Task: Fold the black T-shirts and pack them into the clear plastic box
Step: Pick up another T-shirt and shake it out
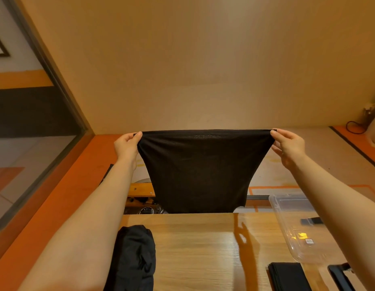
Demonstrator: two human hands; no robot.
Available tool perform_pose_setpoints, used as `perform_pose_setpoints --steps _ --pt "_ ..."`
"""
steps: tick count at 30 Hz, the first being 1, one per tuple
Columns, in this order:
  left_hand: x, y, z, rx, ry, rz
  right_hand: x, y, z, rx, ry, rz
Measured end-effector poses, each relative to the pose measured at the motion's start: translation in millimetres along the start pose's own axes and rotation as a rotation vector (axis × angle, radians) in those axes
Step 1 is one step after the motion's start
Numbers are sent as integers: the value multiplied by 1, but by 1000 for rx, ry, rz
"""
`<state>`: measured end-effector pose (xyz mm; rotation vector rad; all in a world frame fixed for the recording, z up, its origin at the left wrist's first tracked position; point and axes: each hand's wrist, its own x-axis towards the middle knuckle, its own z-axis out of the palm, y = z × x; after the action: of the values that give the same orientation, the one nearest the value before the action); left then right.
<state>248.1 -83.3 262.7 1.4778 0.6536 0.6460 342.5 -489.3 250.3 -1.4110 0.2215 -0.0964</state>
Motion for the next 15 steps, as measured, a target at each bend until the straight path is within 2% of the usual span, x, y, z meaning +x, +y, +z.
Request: perform_pose_setpoints --steps 8,15 --pt "-31 -46 -33 -13 -1 -73 -51 43 -24 -5 -32 61" --pt "-71 -105 -78 -3 -67 -220 -113 87 -56 -54 5 143"
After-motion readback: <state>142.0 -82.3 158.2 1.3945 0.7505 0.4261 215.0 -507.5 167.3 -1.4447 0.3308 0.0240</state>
